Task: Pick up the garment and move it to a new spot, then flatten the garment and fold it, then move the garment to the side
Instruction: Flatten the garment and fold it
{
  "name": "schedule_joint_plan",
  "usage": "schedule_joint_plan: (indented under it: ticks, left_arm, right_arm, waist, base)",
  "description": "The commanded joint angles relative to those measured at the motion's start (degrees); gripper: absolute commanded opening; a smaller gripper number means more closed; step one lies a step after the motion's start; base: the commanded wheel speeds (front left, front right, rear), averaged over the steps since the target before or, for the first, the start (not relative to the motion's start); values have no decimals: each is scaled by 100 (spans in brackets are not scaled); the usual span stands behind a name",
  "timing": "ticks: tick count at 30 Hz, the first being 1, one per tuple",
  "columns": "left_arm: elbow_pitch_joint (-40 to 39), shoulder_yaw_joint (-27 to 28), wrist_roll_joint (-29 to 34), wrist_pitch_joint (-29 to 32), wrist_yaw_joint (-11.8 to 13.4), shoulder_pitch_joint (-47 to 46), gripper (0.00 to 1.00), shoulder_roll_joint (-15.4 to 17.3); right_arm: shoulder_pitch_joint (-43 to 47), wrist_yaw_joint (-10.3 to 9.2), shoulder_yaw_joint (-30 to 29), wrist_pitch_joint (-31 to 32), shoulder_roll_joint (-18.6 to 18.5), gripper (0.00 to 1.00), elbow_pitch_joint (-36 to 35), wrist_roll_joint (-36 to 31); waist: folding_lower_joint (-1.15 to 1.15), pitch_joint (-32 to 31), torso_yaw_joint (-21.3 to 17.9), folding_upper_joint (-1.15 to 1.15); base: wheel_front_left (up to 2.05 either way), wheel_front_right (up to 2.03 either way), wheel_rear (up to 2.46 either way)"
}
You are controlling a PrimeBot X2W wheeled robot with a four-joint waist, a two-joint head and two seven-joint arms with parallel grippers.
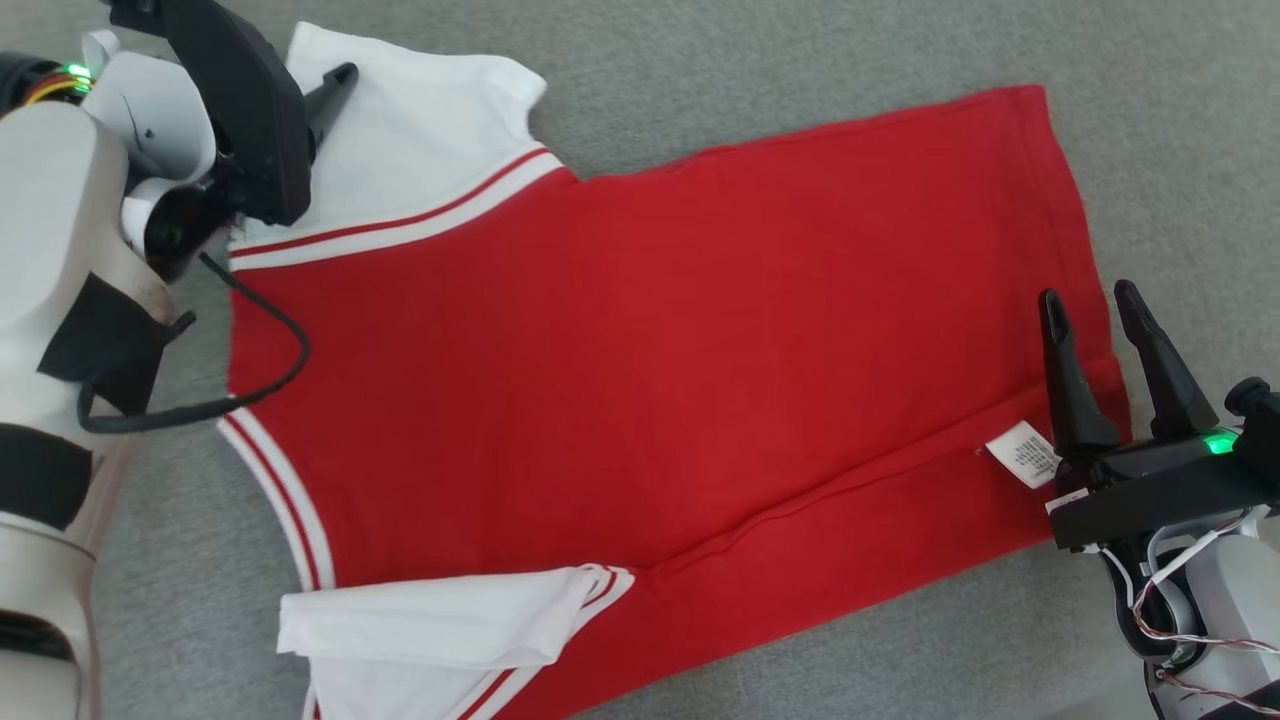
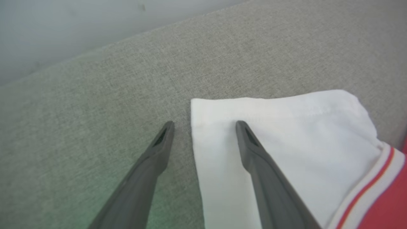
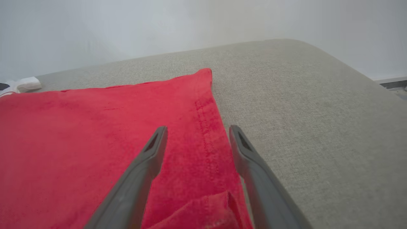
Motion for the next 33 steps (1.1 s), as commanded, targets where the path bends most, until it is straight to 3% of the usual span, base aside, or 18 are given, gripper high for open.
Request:
schedule_joint_plan:
  ticks: [1,8,9,10,14,15,16,17,27,33]
  left_arm:
    - [92,-36,-24,-14,-25,-45,100,8]
    - [550,-319,-13,-28,-33,-280,97,7]
    - [610,-373,-14,5,-36,-304,78,8]
    - [664,-410,-41,42,-38,-327,47,9]
    - [793,-603,-91,225,-42,-407,45,2]
    - [816,-674,-89,314,-42,-418,38,10]
    - [811,-751,-112,390,-43,-417,27,20]
    - [815,-787,-195,485,-43,-403,0,21]
    - [486,-935,-576,260,-44,-436,0,130]
    - [418,-1093,-745,186,-45,-487,0,183]
  right_arm:
    - [-20,-6,10,-2,15,100,14,-32]
    - [-66,-6,-2,-1,15,100,59,23]
    - [-80,-6,-9,-2,24,100,67,19]
    - [-96,-6,-15,-2,33,100,73,16]
    - [-102,-6,-41,-1,22,100,98,0]
    - [-100,-6,-45,-1,12,100,97,-1]
    - [-97,-6,-47,-1,0,100,94,-2]
    - [-107,-6,-52,-2,-14,100,85,0]
    - [-533,-6,152,0,-140,100,365,312]
    - [-1649,-6,610,745,-302,100,1284,783]
  waist:
    - [-1,101,-120,-1]
    - [-1,136,-170,-1]
    - [-1,138,-168,-1]
    - [-1,136,-164,-1]
    - [-1,104,-130,-1]
    - [-1,92,-122,-1]
    - [-1,82,-114,-1]
    - [-1,74,-106,-1]
    - [-1,-37,-45,-1]
    - [-1,-105,-1,-1]
  base:
    - [0,0,0]
    - [0,0,0]
    - [0,0,0]
    - [0,0,0]
    - [0,0,0]
    - [0,0,0]
    - [0,0,0]
    - [0,0,0]
    - [0,0,0]
    - [0,0,0]
